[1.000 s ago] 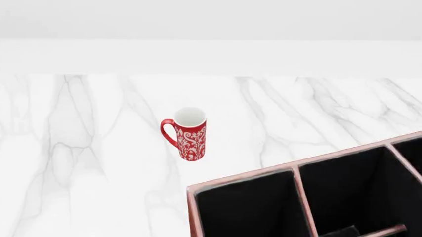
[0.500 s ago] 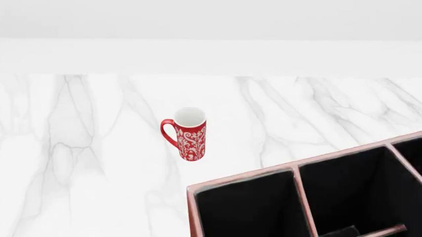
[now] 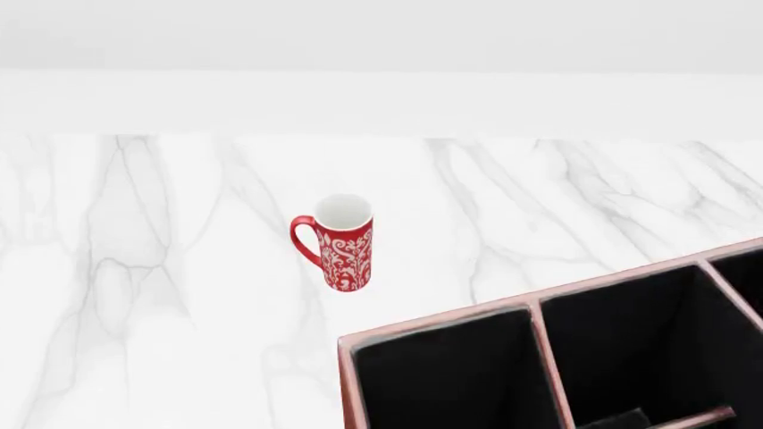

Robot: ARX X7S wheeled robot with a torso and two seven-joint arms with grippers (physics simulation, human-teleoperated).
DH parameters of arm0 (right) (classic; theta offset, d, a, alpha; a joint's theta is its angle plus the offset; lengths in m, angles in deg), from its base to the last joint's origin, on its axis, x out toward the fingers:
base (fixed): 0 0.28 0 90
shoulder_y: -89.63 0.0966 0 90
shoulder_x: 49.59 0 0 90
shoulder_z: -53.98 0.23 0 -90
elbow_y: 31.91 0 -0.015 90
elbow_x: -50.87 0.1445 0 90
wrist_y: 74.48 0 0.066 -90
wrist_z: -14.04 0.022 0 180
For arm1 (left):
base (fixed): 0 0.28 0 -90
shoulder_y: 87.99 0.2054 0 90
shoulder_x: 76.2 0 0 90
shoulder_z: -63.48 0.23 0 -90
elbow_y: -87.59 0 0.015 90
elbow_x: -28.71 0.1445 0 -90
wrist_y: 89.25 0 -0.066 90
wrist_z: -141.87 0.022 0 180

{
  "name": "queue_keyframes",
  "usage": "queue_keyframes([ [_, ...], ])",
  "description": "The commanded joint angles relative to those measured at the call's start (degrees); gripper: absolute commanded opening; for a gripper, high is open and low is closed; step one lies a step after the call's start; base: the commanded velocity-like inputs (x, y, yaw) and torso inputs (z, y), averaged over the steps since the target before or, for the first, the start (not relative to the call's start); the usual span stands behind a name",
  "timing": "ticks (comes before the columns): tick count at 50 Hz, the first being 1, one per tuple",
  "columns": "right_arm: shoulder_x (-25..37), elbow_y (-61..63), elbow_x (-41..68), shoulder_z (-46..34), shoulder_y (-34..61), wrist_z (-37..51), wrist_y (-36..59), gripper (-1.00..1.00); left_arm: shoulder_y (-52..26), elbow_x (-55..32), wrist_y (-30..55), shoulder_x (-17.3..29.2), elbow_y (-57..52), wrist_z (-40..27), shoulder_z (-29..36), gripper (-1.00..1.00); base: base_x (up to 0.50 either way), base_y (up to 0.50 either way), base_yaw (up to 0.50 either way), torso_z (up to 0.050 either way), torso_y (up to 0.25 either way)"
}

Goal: Pick up the book and place it in the right compartment of the caddy.

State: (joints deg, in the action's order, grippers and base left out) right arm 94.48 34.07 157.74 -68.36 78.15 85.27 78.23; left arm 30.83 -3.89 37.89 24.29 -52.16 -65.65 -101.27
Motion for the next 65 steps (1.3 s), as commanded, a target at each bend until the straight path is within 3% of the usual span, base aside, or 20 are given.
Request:
queue_keyframes([
  [1, 0.06, 0.55, -1.25, 0.18, -0.44, -2.27, -0.49, 1.00, -0.16, 0.05, 0.25, 0.26, -0.21, -0.24, 0.47, 1.00, 0.00, 0.00, 0.00, 0.000, 0.000],
  [21, 0.18, 1.53, -1.28, 0.19, -0.48, -2.75, -0.75, 1.00, 0.00, -0.62, 0.85, 0.55, -0.77, -0.38, -0.07, 1.00, 0.00, 0.00, 0.00, 0.000, 0.000],
  [25, 0.40, 4.30, -5.18, 0.08, -1.17, -5.42, -3.02, 1.00, -0.31, -1.25, 2.26, 1.52, -1.51, -0.98, 0.47, 1.00, 0.00, 0.00, 0.00, 0.000, 0.000],
  [30, -0.75, 9.32, -12.64, -0.79, -3.72, -18.21, -7.96, 1.00, -3.31, -4.71, 8.89, 6.98, -3.81, -3.92, 4.95, 1.00, 0.00, 0.00, 0.00, 0.000, 0.000],
  [31, -1.23, 11.16, -15.81, -1.55, -4.22, -21.10, -9.74, 1.00, -5.24, -5.64, 11.87, 9.77, -4.58, -5.69, 7.97, 1.00, 0.00, 0.00, 0.00, 0.000, 0.000],
  [34, -2.50, 11.95, -16.84, -1.38, -4.18, -21.98, -11.47, 1.00, -10.04, -11.67, 16.95, 14.02, -5.53, -7.98, 9.61, 1.00, 0.00, 0.00, 0.00, 0.000, 0.000],
  [37, -4.91, 13.76, -20.06, -3.22, -2.00, -22.86, -11.34, 1.00, -20.21, -20.31, 25.89, 22.87, -5.53, -14.38, 16.42, 1.00, 0.00, 0.00, 0.00, 0.000, 0.000],
  [41, -6.99, 14.83, -21.75, -4.02, -1.59, -22.71, -12.35, 1.00, -30.37, -25.45, 29.64, 27.10, -2.99, -18.56, 25.16, 1.00, 0.00, 0.00, 0.00, 0.000, 0.000],
  [44, -9.46, 16.15, -23.51, -3.58, -2.70, -22.05, -16.11, 1.00, -41.78, -27.54, 31.33, 29.07, 0.82, -21.04, 37.02, 1.00, 0.00, 0.00, 0.00, 0.000, 0.000],
  [50, -13.25, 16.66, -26.86, -5.92, -1.74, -21.83, -16.81, 1.00, -58.74, -24.16, 30.84, 27.41, 8.54, -20.38, 56.98, 1.00, 0.00, 0.00, 0.00, 0.000, 0.000],
  [56, -15.69, 18.36, -29.16, -7.19, -2.70, -21.53, -18.66, 1.00, -68.72, -18.11, 27.43, 23.92, 16.13, -15.96, 71.15, 1.00, 0.00, 0.00, 0.00, 0.000, 0.000],
  [59, -17.20, 18.33, -30.45, -7.88, -3.77, -22.16, -20.12, 1.00, -73.27, -15.01, 25.28, 21.88, 20.44, -12.88, 77.66, 1.00, 0.00, 0.00, 0.00, 0.000, 0.000],
  [65, -19.00, 19.84, -32.95, -8.99, -4.34, -22.49, -22.03, 1.00, -79.37, -12.70, 23.83, 19.01, 24.64, -10.08, 83.54, 1.00, 0.00, 0.00, 0.00, 0.000, 0.000],
])
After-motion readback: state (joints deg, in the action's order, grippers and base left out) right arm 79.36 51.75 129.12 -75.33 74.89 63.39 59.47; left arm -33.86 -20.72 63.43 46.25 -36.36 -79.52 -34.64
